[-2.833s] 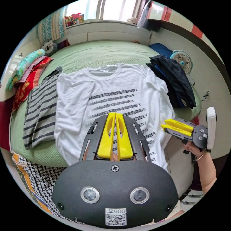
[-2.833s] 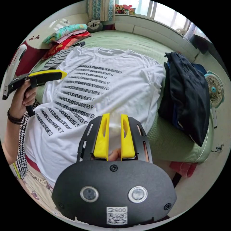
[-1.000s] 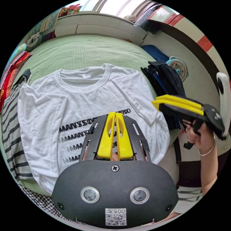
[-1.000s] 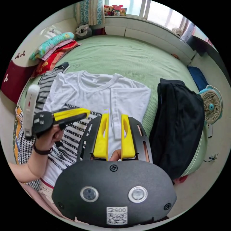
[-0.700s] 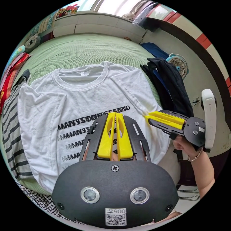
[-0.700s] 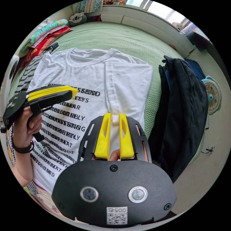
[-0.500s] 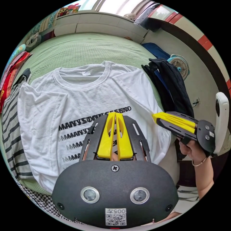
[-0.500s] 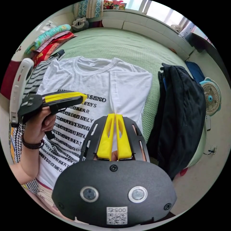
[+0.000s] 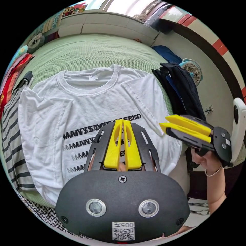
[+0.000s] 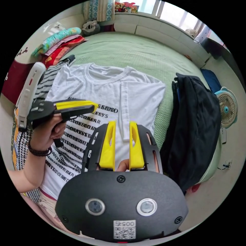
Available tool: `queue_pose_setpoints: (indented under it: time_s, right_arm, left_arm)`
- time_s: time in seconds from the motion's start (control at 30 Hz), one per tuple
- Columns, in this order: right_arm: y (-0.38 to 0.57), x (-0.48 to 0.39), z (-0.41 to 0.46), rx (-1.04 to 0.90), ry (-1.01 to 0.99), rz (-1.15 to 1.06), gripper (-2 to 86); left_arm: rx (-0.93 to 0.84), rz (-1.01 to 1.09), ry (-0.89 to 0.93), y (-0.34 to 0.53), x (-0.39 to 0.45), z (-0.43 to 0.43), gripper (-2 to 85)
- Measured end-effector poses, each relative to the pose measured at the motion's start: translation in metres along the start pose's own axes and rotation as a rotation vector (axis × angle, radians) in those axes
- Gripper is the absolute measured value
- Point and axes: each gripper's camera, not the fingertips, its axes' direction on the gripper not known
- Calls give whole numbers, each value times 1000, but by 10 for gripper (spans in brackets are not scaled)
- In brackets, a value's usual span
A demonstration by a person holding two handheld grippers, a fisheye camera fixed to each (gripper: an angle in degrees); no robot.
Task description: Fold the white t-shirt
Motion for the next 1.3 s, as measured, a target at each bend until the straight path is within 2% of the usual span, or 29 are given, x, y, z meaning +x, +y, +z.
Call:
queue_pose_setpoints:
  time_s: [0.23, 0.43, 0.6, 0.77, 0.83, 0.9, 1.03, 1.3]
  right_arm:
    - [-55, 9, 36, 104, 23, 114, 56]
    - [-88, 12, 87, -10, 5, 157, 45]
    - [-88, 35, 78, -61, -111, 218, 46]
    - [3, 29, 9, 76, -131, 82, 67]
    - [47, 28, -11, 111, -85, 47, 76]
    - [88, 29, -24, 127, -54, 25, 81]
    - [166, 42, -30, 144, -23, 69, 89]
    - [245, 49, -17, 135, -30, 185, 84]
  left_arm:
    - [1, -7, -25, 11, 1, -6, -6]
    - [45, -52, -3, 26, -4, -17, -6]
    - [64, -53, -46, 42, 1, -21, -6]
    - [156, -52, -37, 69, 10, -44, -4]
    - [270, -54, -94, 94, 20, -72, -4]
    - [286, -9, -142, 116, 30, -92, -3]
    - [244, 37, -282, 181, 36, -129, 6]
    - [124, -153, -294, 282, -14, -163, 80]
